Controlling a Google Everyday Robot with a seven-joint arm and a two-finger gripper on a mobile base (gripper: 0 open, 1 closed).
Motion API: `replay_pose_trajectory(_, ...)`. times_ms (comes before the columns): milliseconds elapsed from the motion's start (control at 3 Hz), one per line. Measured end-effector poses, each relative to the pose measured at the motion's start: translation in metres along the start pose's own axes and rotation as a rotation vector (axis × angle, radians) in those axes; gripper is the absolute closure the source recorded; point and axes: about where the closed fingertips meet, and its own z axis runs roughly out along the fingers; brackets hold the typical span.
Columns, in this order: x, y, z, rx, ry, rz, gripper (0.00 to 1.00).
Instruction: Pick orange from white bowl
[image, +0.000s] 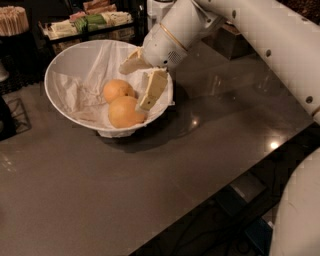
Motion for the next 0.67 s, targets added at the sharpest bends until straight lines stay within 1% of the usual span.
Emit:
replay_pose_trajectory(333,0.0025,0.004,0.0061,-0.008,-0.01,0.01,0.23)
replay_pose_trajectory(667,0.0085,0.0135,0.0139,-0.015,-0.025,0.028,0.24)
